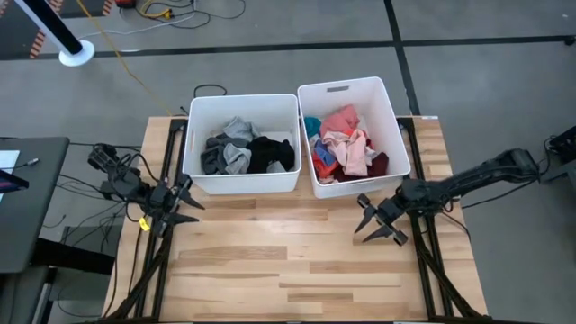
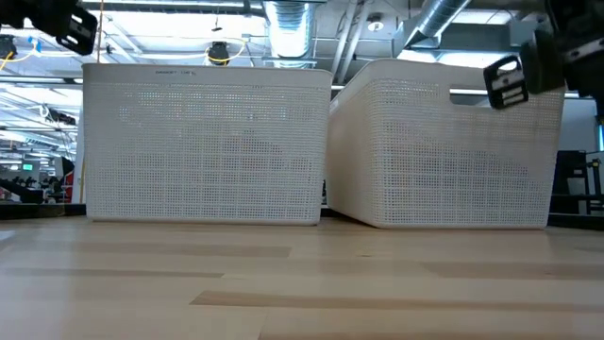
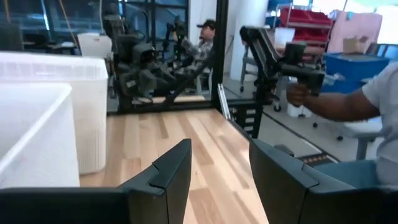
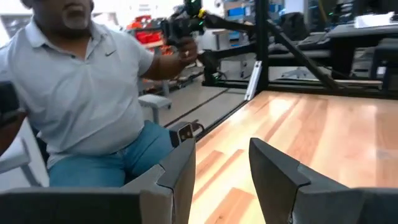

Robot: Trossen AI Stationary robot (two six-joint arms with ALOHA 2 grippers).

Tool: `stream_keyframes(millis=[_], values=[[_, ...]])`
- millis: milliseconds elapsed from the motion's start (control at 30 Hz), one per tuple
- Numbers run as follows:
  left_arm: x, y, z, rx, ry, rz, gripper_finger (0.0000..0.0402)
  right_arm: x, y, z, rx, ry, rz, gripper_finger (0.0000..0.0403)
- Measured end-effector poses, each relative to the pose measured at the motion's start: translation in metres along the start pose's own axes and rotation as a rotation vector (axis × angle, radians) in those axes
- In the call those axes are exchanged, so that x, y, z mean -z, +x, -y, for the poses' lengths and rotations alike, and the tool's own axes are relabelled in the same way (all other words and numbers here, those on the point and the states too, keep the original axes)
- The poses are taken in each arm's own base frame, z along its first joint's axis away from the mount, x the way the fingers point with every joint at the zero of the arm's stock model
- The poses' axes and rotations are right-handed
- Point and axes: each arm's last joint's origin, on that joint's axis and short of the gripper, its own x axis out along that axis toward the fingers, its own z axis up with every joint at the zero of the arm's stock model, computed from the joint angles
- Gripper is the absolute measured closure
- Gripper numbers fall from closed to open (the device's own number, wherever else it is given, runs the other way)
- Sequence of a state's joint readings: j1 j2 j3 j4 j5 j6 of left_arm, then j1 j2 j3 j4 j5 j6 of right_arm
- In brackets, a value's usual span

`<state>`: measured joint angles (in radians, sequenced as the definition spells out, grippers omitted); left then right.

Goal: Sort clothes
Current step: Return to Home Position

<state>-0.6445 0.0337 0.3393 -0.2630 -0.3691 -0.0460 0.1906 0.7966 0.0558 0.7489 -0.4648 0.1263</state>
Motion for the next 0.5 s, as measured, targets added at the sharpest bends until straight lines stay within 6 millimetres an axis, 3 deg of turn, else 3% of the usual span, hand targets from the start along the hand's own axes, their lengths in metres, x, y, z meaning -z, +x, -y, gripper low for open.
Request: stream_keyframes(millis=[67,267,500], values=[[0.009,0.003,0.001,0.0,0.005,-0.021,0.0244,0.008,-0.006,0.001,0.013,0.011,0.016,0.0239],[0.034,0.013,0.004,0.01,-0.012,-0.043,0.0244,0.008,-0.008,0.005,0.052,0.003,0.026,0.024],[0.048,0.017,0.005,0.027,0.039,-0.045,0.0244,0.008,-0.011,0.01,0.094,0.0,0.027,0.024]])
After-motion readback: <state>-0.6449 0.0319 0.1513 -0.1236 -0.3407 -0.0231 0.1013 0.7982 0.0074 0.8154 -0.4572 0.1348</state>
